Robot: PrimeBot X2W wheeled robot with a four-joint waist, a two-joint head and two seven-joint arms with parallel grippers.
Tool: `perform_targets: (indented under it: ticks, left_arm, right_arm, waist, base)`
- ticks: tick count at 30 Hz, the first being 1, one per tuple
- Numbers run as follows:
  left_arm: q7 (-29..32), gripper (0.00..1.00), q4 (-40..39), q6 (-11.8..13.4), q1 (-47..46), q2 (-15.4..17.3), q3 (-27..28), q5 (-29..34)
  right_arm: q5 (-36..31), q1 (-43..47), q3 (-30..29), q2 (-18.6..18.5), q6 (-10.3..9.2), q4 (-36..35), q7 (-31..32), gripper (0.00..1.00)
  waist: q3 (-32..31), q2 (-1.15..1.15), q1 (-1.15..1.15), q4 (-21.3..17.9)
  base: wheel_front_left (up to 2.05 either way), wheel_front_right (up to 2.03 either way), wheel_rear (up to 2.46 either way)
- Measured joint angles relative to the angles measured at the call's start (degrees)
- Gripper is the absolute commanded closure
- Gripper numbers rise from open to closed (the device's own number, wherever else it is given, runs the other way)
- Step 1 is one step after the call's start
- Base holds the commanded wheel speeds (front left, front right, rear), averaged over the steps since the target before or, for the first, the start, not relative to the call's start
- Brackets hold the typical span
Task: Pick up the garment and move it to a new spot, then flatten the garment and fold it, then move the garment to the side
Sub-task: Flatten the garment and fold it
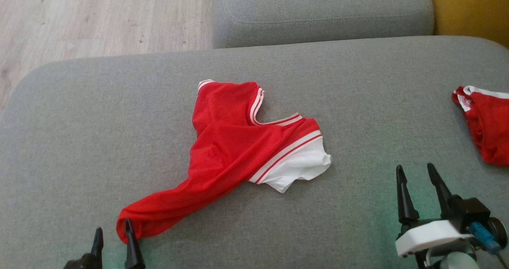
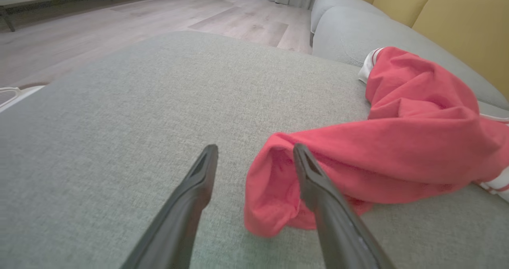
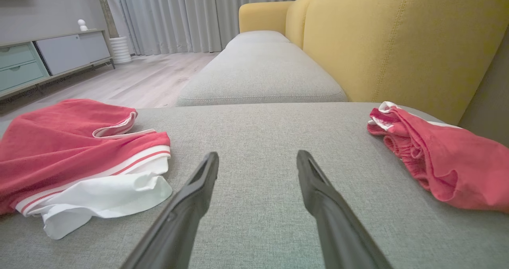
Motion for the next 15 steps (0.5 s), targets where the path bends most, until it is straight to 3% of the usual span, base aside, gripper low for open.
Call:
perform_targets:
  ticks: [6, 15]
  left_arm:
    - [0.5, 0.00, -4.2, 0.4, 0.4, 1.1, -0.9, 1.6]
    - [1.5, 0.00, -8.0, -1.7, -5.9, 0.9, -9.7, 8.4]
  right_arm:
    - [0.0, 0.0, 0.1, 0.0, 0.01, -0.2, 0.0, 0.00]
    - [-0.2, -0.1, 0.7, 0.0, 0.01, -1.5, 0.0, 0.00]
  waist:
    - [-0.5, 0.00, 0.00, -0.3]
    - [-0.5, 0.00, 0.00, -2.4]
  base:
    - [0.00, 0.00, 0.00]
    - [0.00, 0.00, 0.00]
